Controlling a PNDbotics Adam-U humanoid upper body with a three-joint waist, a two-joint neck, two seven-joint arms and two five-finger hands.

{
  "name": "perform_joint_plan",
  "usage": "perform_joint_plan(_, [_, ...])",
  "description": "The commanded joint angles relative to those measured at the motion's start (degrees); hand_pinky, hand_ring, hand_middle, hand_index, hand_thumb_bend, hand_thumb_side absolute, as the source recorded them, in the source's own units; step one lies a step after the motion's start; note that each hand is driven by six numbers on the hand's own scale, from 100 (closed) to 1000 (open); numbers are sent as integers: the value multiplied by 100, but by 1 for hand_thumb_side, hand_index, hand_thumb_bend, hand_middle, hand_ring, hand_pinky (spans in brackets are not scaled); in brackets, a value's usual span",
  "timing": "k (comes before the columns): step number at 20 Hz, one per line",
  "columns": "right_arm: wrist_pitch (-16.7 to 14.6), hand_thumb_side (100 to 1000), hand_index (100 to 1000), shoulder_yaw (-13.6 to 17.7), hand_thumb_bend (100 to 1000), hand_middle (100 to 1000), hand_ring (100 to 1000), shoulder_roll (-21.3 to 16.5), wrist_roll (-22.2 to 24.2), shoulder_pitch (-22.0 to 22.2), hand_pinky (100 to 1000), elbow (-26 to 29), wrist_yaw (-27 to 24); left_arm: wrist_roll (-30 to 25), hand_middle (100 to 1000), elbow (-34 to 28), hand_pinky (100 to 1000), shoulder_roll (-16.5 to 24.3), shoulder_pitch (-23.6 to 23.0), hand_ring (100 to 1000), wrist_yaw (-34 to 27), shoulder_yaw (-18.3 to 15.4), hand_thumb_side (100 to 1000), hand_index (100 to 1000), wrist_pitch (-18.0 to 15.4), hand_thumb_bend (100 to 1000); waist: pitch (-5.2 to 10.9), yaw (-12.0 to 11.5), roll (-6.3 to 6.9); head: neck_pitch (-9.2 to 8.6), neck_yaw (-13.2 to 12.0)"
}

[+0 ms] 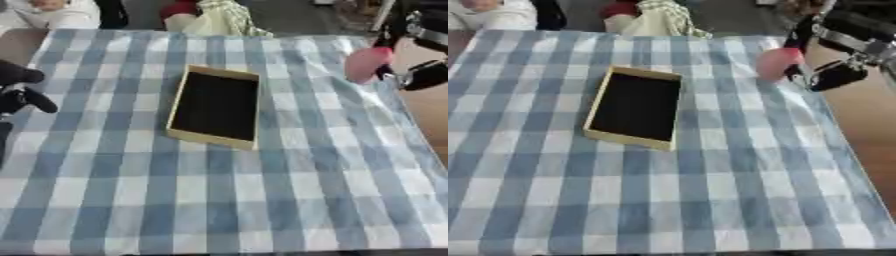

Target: Pick up objects on the table and place them in the box.

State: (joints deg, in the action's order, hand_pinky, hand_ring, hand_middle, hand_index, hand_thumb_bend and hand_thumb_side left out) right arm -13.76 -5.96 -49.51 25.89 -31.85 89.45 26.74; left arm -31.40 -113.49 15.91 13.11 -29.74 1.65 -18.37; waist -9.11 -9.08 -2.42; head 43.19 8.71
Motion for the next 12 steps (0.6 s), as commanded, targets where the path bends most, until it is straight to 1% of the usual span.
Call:
perform_joint_plan(1, [-86, 100, 637, -133, 100, 528, 571, 343, 177, -594, 829, -281, 354, -1, 718, -110, 614, 3, 81, 789, -61, 13, 596, 755, 28, 100, 111, -22, 9, 5, 65])
perform_joint_plan(4, [-188, 100, 643, -240, 100, 533, 577, 860, 250, -1180, 839, -643, 772, 2, 718, -110, 614, -18, 90, 789, -90, 21, 596, 755, 35, 100, 127, -65, 28, 4, 136])
perform_joint_plan(7, [-297, 100, 647, -322, 100, 538, 591, 1319, 270, -1604, 847, -1066, 1234, 8, 718, -110, 614, -35, 107, 789, -122, 30, 597, 755, 35, 100, 137, -101, 41, 3, 208])
perform_joint_plan(10, [-437, 100, 652, -411, 100, 544, 611, 1726, 232, -1896, 856, -1546, 1738, 33, 718, -110, 615, -55, 137, 789, -165, 29, 598, 756, 27, 100, 137, -145, 54, 1, 279])
perform_joint_plan(12, [-532, 100, 656, -452, 100, 549, 622, 1964, 169, -2010, 860, -1837, 2065, 78, 718, -110, 615, -67, 165, 789, -201, 19, 598, 756, 10, 100, 137, -177, 67, 10, 309])
